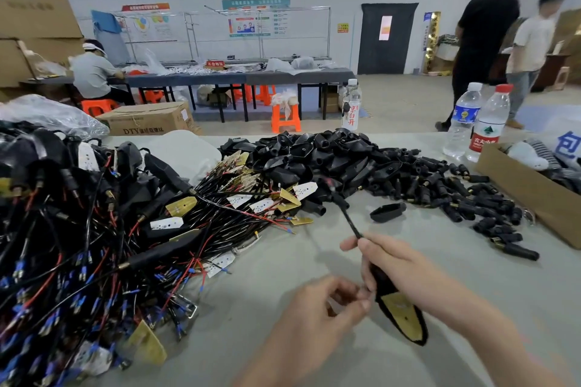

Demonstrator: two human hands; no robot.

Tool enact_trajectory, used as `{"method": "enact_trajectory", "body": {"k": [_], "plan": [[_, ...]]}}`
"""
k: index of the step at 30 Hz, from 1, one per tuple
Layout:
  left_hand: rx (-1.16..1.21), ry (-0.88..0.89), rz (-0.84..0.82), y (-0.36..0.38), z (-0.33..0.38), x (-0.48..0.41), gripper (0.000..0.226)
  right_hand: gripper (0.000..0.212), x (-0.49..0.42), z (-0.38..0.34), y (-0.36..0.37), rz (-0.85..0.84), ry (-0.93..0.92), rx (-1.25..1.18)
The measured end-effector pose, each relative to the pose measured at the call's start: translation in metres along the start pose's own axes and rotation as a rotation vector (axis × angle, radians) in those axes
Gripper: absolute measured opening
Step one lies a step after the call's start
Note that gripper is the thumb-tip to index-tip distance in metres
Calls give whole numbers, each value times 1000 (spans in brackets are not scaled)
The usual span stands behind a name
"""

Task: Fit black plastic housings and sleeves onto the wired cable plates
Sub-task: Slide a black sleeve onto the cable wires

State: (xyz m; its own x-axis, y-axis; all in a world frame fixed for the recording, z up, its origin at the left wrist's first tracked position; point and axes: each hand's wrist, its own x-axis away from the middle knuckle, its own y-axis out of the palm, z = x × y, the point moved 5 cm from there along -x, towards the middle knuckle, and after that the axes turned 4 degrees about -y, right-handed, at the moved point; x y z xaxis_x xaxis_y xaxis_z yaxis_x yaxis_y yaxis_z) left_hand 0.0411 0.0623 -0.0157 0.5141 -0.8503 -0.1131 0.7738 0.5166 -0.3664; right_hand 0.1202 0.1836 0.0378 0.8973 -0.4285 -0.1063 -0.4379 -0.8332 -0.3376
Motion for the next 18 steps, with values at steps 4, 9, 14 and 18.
{"method": "enact_trajectory", "body": {"k": [4, 9, 14, 18], "plan": [[337, -114, -23, -4, 3, -8, 46, 31, 20, -8, -24, -299, 129, 114], [766, -250, 191, -24, -5, -11, 35, 33, 33, 9, -39, -505, 267, 553], [752, -341, 364, -39, -17, -8, 25, 31, 28, 26, -64, -387, 295, 987], [712, -313, 341, -32, -15, -7, 27, 37, 22, 26, -40, -118, 64, 978]]}}
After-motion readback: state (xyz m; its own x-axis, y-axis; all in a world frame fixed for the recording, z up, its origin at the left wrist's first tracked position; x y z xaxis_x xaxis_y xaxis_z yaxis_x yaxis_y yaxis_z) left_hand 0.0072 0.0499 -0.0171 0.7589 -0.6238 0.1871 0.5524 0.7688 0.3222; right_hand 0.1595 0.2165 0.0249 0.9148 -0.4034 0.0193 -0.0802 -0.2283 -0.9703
